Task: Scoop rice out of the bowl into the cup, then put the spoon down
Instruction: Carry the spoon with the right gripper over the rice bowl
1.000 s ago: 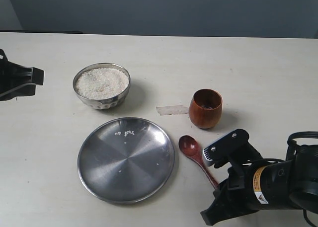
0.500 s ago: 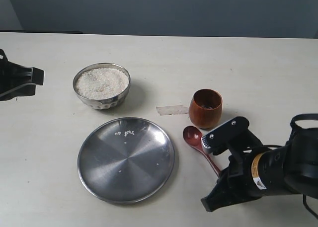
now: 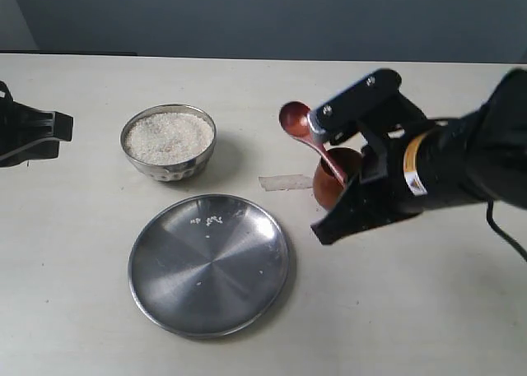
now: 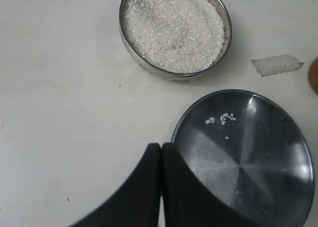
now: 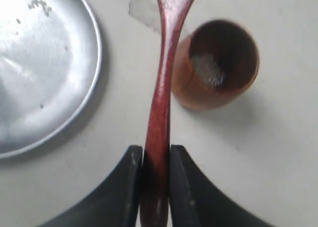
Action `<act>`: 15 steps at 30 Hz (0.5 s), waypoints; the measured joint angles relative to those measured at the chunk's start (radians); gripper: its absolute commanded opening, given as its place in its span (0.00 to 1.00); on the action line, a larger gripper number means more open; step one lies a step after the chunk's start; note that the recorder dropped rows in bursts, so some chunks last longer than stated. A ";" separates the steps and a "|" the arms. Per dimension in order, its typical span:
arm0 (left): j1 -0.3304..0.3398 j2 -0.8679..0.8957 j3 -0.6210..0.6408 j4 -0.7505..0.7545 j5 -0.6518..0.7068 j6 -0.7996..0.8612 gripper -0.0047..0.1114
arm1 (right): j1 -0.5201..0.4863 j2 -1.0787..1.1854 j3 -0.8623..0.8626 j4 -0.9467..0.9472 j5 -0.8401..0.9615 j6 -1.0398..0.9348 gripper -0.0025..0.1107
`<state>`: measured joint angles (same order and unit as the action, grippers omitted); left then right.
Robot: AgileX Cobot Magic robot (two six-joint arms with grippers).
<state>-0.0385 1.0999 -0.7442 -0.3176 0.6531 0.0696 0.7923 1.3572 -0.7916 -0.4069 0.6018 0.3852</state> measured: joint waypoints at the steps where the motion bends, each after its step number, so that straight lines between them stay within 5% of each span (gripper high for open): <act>1: 0.000 0.000 0.000 0.000 0.000 0.000 0.04 | 0.000 0.010 -0.034 0.002 0.021 -0.025 0.02; 15: 0.000 0.000 0.000 0.000 0.000 0.000 0.04 | 0.043 0.381 -0.558 -0.056 0.359 -0.307 0.02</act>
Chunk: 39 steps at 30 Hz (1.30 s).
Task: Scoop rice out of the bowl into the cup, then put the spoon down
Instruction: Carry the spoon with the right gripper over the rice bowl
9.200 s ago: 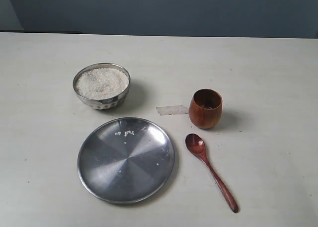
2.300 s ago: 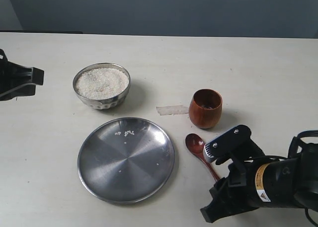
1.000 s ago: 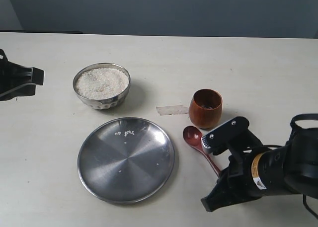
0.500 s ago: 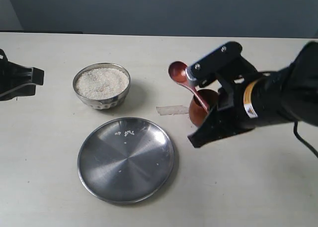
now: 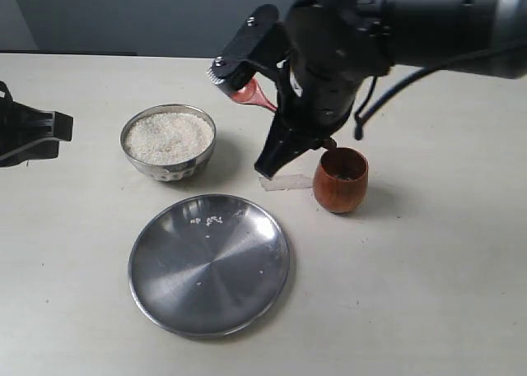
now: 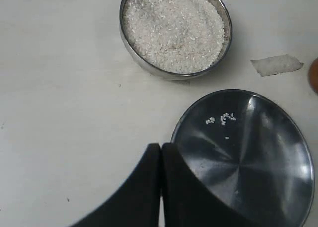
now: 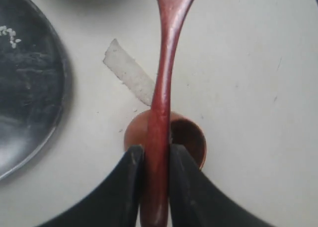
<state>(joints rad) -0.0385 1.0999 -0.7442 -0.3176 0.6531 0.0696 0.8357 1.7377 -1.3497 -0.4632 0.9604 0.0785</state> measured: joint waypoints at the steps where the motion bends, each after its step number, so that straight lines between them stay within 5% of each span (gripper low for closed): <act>1: 0.000 0.000 0.000 0.000 0.000 0.000 0.04 | 0.013 0.023 -0.025 -0.026 0.019 -0.008 0.02; 15: 0.000 0.000 0.000 0.000 0.000 0.000 0.04 | 0.137 0.399 -0.385 -0.274 0.165 -0.046 0.02; 25: 0.000 0.000 0.000 0.000 0.000 0.000 0.04 | 0.139 0.486 -0.407 -0.366 0.187 -0.048 0.02; 39: 0.000 0.000 0.000 0.000 0.000 0.000 0.04 | 0.169 0.511 -0.441 -0.233 0.146 -0.031 0.02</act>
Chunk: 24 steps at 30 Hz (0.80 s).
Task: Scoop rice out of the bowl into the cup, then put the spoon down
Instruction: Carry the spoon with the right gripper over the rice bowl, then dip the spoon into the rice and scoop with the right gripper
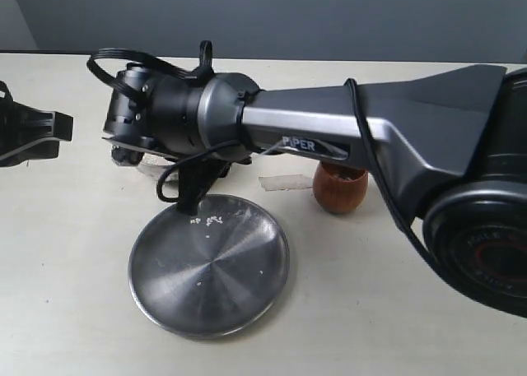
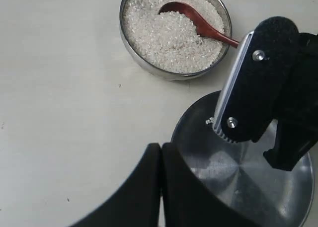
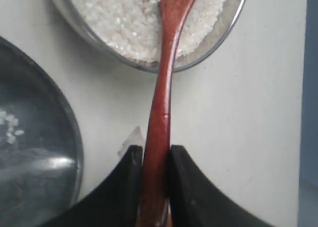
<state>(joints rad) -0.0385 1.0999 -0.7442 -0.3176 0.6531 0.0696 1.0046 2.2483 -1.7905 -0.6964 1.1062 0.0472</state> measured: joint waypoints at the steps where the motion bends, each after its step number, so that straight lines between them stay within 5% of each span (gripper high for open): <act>1: 0.000 0.000 0.000 0.000 0.000 0.000 0.04 | -0.004 0.000 -0.015 0.040 0.000 0.022 0.02; 14: 0.000 0.000 0.000 0.000 0.000 0.000 0.04 | -0.103 -0.008 -0.051 0.336 0.032 0.053 0.02; 24: 0.000 0.000 0.000 0.000 0.000 0.000 0.04 | -0.106 -0.023 -0.051 0.390 0.032 0.056 0.02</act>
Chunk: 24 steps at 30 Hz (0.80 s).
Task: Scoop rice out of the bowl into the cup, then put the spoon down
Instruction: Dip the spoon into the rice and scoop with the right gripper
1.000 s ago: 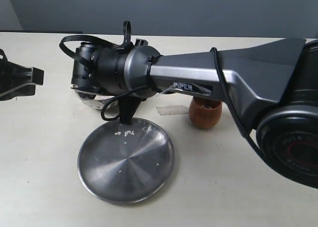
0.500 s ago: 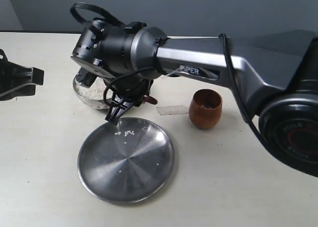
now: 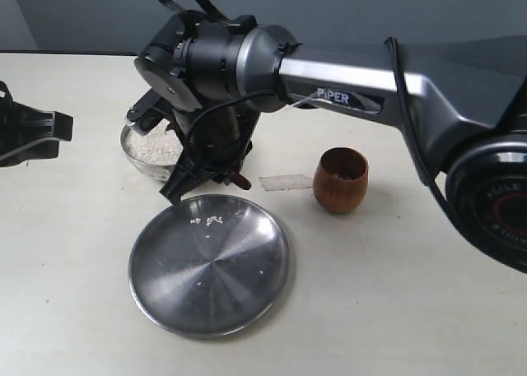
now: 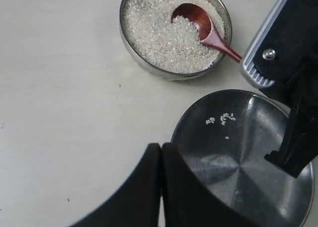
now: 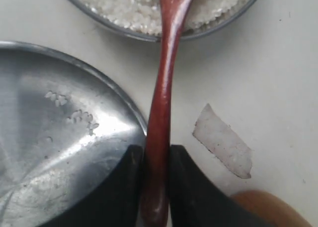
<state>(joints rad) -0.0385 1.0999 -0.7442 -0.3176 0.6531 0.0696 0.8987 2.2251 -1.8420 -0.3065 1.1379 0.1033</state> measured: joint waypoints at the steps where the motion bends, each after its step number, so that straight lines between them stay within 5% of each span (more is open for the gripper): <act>1: 0.000 0.000 0.000 0.000 0.000 0.000 0.04 | -0.002 -0.005 0.000 0.002 0.000 0.000 0.02; 24: 0.000 0.000 0.000 0.000 0.000 0.000 0.04 | -0.058 -0.115 0.000 0.171 0.031 -0.022 0.02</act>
<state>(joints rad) -0.0385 1.0999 -0.7442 -0.3176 0.6531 0.0696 0.8410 2.1096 -1.8420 -0.1355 1.1685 0.0814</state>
